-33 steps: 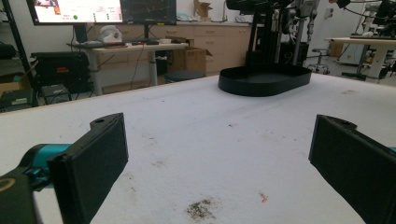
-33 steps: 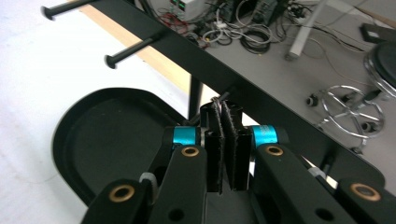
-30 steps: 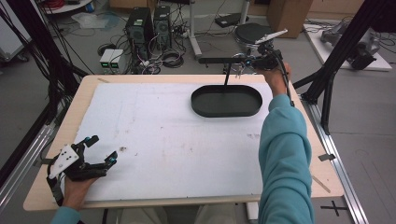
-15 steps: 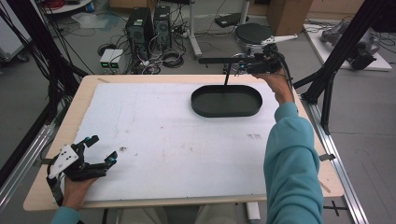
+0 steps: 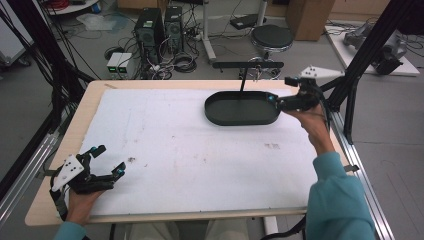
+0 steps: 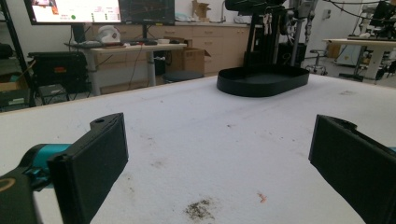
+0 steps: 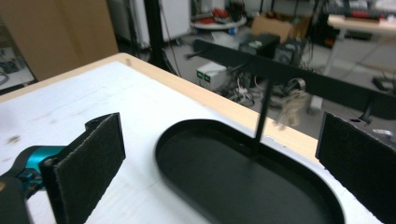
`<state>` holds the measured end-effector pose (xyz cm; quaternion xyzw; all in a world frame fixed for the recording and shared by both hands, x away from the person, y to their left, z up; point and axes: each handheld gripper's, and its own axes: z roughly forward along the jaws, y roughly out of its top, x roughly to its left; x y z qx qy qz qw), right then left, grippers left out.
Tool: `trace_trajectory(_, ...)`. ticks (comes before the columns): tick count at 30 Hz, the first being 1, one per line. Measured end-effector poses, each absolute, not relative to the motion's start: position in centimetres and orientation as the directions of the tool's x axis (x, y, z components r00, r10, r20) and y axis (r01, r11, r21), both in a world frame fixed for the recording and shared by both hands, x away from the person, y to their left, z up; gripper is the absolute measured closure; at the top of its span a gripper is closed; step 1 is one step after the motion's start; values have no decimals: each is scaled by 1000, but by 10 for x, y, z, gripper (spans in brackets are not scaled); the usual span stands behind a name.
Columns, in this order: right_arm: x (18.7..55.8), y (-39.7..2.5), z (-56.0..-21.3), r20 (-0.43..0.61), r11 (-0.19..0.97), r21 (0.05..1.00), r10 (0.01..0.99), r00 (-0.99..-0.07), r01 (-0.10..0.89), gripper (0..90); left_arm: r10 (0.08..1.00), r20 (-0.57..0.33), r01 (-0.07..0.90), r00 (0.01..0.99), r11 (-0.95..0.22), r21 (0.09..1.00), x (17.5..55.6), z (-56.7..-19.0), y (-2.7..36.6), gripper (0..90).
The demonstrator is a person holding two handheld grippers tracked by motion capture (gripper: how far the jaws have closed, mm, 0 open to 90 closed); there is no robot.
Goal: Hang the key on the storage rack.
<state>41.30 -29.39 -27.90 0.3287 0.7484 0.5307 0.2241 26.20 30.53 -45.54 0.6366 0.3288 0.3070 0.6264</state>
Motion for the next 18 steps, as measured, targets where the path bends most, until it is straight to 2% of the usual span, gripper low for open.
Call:
trace_trajectory(4,377,-295,-296,5,185,964,699,-715,189,4,803,-20,34,596,0,999,262,-455,305,51)
trace_trajectory(9,339,-295,-339,-7,133,986,647,-762,105,4,805,-18,33,593,-2,999,262,-455,305,50)
trace_trajectory(16,314,-301,-408,39,63,991,695,-718,116,4,804,-15,32,594,-5,999,262,-455,305,51)
trace_trajectory(18,308,-304,-422,11,70,994,722,-692,89,4,804,-13,31,594,-7,1000,262,-455,305,51)
